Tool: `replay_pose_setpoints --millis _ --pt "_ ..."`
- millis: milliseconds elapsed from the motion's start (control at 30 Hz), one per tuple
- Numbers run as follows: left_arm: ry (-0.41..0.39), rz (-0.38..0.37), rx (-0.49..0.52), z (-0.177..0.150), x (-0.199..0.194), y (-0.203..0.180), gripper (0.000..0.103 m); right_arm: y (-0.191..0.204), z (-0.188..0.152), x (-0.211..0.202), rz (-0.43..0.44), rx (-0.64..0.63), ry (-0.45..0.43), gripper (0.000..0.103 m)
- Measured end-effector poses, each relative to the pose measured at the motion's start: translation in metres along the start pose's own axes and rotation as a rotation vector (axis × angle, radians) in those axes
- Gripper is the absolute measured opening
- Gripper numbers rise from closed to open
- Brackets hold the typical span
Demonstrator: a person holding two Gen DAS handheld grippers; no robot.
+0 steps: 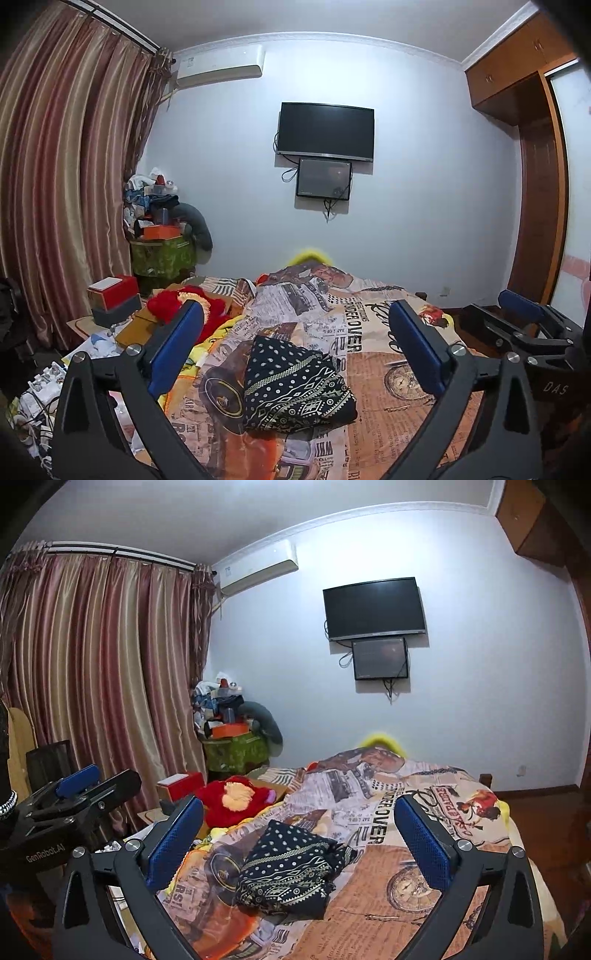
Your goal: Fold large clothes
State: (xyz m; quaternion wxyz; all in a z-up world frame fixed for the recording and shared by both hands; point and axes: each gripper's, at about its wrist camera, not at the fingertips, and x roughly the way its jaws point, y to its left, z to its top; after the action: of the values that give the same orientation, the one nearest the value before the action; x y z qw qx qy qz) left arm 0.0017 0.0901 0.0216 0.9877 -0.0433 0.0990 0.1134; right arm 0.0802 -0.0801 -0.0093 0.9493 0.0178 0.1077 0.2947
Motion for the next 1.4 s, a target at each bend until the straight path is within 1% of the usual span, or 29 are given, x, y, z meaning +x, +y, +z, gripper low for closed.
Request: replay_pose_setpoints --millis 1100,1400 --pt "0.028 -0.024 0.028 -0.007 0.010 -0.004 0.101 0.001 0.001 -0.003 -0.009 -0.005 -0.009 0.103" --pt "0.033 -0.028 0.013 -0.006 0.013 -0.004 0.101 0.001 0.001 -0.003 -0.010 -0.006 -0.010 0.103"
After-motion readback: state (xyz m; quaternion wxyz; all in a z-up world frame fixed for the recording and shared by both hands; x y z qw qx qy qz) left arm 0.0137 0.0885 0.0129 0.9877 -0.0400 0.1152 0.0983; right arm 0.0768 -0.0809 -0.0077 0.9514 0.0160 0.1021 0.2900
